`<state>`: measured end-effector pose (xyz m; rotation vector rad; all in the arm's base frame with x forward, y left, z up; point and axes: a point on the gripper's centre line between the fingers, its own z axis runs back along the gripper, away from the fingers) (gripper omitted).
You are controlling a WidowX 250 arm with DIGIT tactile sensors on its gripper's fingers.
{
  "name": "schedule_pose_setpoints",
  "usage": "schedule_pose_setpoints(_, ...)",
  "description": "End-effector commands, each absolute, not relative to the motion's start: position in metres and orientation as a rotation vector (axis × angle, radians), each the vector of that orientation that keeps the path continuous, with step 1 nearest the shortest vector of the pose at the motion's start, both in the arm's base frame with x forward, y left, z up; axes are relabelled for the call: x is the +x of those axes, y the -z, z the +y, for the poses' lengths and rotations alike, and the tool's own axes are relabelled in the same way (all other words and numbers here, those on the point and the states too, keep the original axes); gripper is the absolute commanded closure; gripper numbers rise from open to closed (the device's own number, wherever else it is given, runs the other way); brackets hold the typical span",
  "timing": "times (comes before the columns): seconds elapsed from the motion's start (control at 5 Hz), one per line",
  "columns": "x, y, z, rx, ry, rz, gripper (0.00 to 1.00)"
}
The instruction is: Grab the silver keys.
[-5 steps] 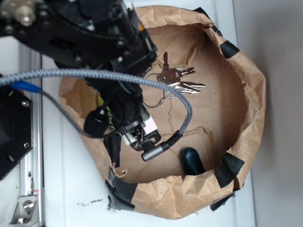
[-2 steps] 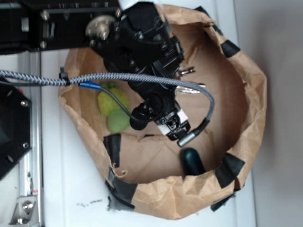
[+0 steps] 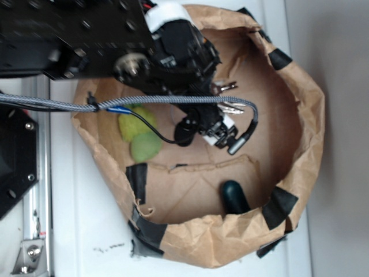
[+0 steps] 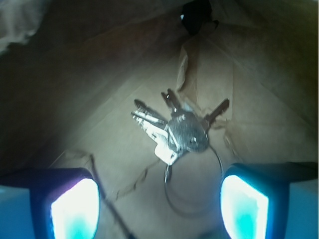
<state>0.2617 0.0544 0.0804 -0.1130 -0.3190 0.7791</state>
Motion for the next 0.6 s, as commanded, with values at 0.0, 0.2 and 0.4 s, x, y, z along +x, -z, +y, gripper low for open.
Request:
schedule_pose_setpoints(0.0, 0.25, -0.087, 0.077, -0.063, -0.845, -0.306, 0.0)
schedule_pose_setpoints(0.2, 0.241, -0.083, 0.083, -0.05, -0.847, -0.302, 0.0)
schedule_pose_setpoints(0.4, 0.236, -0.08, 0.089, -0.052, -0.848, -0.305, 0.0)
